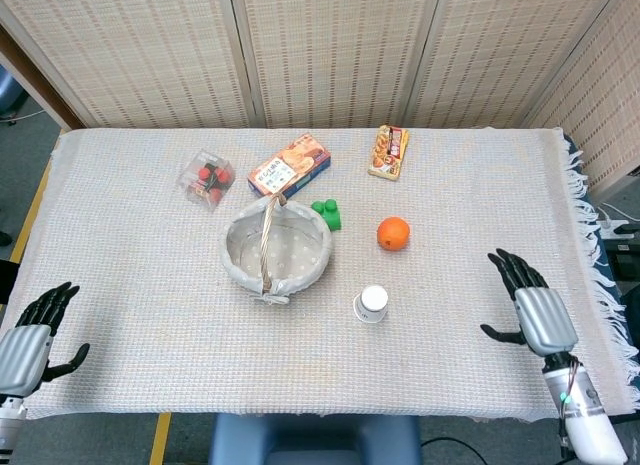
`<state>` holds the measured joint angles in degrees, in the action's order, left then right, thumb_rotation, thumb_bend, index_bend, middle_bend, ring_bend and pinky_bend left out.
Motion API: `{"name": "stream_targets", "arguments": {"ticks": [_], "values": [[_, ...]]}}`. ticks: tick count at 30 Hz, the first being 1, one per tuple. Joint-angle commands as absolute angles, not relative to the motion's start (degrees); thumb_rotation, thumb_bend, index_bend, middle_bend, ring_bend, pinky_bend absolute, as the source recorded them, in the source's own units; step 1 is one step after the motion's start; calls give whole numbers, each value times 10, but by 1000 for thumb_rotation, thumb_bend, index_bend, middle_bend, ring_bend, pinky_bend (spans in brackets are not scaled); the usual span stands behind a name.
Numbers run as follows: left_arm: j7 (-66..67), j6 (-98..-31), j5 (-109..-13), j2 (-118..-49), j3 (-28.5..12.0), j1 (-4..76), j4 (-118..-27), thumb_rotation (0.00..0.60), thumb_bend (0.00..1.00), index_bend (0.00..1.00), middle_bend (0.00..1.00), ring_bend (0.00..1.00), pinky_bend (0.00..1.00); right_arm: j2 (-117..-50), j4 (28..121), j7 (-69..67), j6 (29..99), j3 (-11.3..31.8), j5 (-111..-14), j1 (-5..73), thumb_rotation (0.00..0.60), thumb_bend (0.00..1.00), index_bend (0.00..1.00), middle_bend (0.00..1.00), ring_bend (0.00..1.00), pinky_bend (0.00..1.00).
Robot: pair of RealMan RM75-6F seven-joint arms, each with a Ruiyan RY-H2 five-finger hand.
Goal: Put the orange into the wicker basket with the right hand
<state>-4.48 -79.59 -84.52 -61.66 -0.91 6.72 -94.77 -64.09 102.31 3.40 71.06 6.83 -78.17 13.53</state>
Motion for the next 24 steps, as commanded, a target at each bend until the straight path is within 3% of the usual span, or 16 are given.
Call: {"name": "stream_targets", "arguments": {"ticks": [1, 6, 12, 18, 24], "values": [[-45, -793, -845, -616, -9, 69, -949, 600, 336, 0, 0, 0, 104, -630, 1022, 91, 589, 148, -637, 239, 600, 27, 0, 0, 0, 139], [-44, -794, -847, -615, -8, 69, -952, 600, 335, 0, 0, 0, 103, -685, 949, 163, 519, 181, -491, 334, 600, 24, 0, 0, 0, 140], [-45, -791, -844, -614, -7, 69, -953, 600, 336, 0, 0, 0, 104, -769, 858, 241, 493, 189, -345, 431, 600, 24, 0, 0, 0, 144], [-47, -789, -843, -613, -7, 69, -953, 600, 336, 0, 0, 0, 104, -812, 806, 278, 490, 188, -281, 475, 600, 24, 0, 0, 0, 144], [-54, -783, -839, -610, -7, 71, -955, 600, 335, 0, 0, 0, 104, -914, 687, 339, 465, 181, -184, 556, 600, 24, 0, 0, 0, 144]]}}
